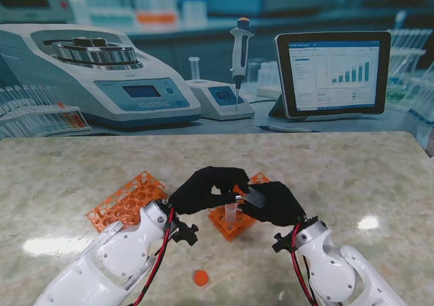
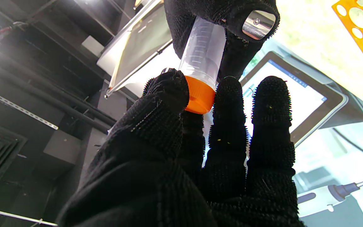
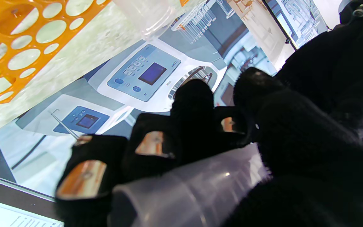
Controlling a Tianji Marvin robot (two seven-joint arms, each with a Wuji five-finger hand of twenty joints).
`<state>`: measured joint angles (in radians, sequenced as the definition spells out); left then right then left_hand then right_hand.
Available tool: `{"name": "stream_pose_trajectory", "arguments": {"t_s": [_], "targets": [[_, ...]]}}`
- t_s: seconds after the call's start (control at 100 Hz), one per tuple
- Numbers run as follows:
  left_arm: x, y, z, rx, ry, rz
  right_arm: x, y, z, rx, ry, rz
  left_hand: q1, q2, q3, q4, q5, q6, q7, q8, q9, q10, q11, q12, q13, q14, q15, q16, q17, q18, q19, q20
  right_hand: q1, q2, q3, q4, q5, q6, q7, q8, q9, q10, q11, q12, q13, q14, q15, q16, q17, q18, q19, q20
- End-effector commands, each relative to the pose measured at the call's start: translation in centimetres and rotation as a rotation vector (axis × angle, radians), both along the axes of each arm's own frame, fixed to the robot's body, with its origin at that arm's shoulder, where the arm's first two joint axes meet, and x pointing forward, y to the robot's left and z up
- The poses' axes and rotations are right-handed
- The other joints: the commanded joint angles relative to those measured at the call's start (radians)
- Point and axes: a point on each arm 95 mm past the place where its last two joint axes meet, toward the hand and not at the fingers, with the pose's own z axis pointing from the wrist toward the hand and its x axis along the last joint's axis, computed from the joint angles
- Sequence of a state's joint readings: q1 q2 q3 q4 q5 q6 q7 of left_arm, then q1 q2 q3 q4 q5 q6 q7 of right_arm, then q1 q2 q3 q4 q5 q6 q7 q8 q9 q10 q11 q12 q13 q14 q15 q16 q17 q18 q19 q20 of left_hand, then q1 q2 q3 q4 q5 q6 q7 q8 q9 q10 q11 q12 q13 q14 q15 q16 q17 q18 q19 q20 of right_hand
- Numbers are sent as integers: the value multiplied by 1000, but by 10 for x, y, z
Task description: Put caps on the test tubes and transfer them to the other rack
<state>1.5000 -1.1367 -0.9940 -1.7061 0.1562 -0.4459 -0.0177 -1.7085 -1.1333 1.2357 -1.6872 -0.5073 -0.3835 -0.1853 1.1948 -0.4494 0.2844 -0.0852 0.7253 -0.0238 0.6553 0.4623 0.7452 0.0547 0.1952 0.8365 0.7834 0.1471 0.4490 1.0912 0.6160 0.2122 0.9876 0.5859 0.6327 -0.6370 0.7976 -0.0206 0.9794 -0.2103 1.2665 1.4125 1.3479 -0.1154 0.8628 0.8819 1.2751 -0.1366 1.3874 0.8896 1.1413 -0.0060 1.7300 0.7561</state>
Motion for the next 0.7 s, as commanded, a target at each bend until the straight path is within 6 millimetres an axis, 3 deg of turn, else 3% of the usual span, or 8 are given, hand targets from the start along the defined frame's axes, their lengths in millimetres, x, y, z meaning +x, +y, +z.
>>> {"name": "stream_pose_trajectory", "arguments": {"t_s": [0.0,0.07,0.16,0.18,0.25,0.28,0.39,0.69], "targets": [[-1,-2,-2,9,12,-4,-4,7,4,14,-10,20,84,97,3,59,15,30,64,-2,59,24,26,-9,-5,-31,19,-15,-7,6,-13,-22,40,15,-3,1,31,-74,33,31,15,61,3,-4,53,-156,117,25,34,-47,110,-6],[-1,-2,-2,11,12,-3,-4,7,4,15,-10,19,90,112,-47,74,13,29,71,-8,56,26,27,-18,-19,-32,45,-44,-13,8,-11,-22,41,15,-3,1,31,-74,32,32,14,63,3,-4,53,-156,117,25,34,-48,110,-6],[-1,-3,-2,11,14,-3,-4,7,3,15,-10,17,71,137,-69,75,15,31,69,-13,54,27,26,-21,-29,-39,49,-56,-17,10,-11,-23,40,15,-4,1,31,-74,32,32,15,62,3,-4,53,-155,117,25,34,-48,110,-6],[-1,-3,-2,11,14,-2,-4,7,3,15,-10,16,81,154,-109,89,16,35,66,-17,51,29,32,-28,-39,-41,78,-95,-20,12,-7,-22,41,15,-4,1,31,-74,32,32,15,61,3,-4,53,-154,117,26,34,-48,110,-6],[-2,-3,-2,8,17,1,-3,6,3,15,-9,15,72,181,-138,94,21,37,57,-24,44,30,32,-39,-48,-46,82,-135,-24,13,-7,-23,41,16,-4,1,31,-74,32,32,15,62,3,-4,53,-154,117,26,34,-48,110,-6],[-2,-3,-2,5,19,1,-3,6,3,15,-9,14,76,195,-170,103,22,42,49,-22,39,31,40,-49,-57,-48,104,-195,-27,16,-5,-23,41,14,-5,0,31,-74,32,33,15,62,3,-4,53,-154,117,26,34,-48,110,-6],[-2,-4,-2,-4,27,3,-2,6,3,15,-9,12,62,246,-215,91,34,51,18,-35,22,37,58,-84,-63,-43,106,-243,-31,16,-9,-27,41,16,-4,1,31,-74,32,33,15,63,3,-4,53,-155,117,26,34,-48,110,-6],[-3,-6,-2,-24,38,15,-2,5,3,14,-8,9,34,312,-266,83,47,64,-34,-48,-14,44,73,-192,-80,-36,94,-263,-61,25,-5,-25,40,15,-4,0,31,-74,32,33,16,63,3,-4,53,-153,118,26,34,-48,110,-6]]}}
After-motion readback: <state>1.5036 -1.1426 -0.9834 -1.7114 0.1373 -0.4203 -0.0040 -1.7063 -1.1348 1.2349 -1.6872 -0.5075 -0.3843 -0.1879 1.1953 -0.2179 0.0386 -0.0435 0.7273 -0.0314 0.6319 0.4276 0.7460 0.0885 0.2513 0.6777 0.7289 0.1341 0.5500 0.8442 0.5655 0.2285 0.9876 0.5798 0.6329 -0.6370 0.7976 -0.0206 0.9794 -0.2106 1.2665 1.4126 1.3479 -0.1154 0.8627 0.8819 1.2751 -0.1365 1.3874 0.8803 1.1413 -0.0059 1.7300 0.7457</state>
